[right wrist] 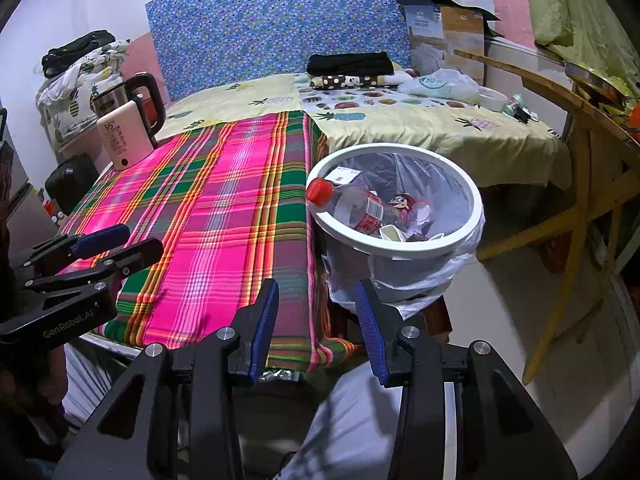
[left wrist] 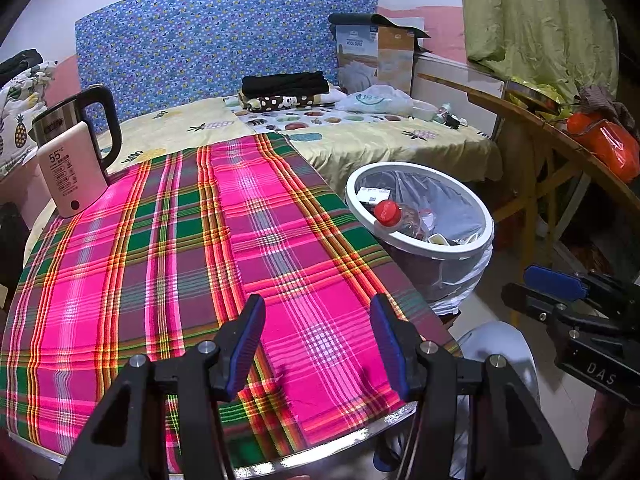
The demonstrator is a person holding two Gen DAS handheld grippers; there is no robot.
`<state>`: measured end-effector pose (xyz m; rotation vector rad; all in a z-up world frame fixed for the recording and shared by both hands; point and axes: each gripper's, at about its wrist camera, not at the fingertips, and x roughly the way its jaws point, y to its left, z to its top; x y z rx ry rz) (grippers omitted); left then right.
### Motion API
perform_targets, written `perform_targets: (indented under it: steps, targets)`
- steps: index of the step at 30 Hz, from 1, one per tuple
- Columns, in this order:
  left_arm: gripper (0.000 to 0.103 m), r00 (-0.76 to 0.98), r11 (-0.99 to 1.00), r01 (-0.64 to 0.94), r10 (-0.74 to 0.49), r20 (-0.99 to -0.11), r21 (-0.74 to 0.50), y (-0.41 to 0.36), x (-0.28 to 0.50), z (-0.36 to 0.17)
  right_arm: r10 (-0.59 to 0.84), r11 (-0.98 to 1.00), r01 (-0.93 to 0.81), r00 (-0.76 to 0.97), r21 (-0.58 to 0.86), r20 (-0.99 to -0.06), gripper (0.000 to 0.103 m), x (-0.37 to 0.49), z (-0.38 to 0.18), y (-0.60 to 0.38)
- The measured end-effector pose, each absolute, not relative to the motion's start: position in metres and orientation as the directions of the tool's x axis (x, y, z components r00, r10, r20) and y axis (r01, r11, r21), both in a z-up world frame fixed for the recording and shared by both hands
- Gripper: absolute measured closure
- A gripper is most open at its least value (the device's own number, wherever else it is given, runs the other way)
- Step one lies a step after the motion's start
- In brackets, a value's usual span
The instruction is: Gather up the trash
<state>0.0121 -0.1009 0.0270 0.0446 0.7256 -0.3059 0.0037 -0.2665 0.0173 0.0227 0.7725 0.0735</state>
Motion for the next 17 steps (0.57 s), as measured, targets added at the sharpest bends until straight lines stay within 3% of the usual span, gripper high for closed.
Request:
perform_targets:
  steps: [17]
  targets:
    - [0.046,0.699,0.955,0.289,-0.255,-0.668,-0.062,-0.089,0.009,0.025,0.075,0.997,-0.058,0.71,0.048,-0.701,0.062,0.003,0.013,-0.265]
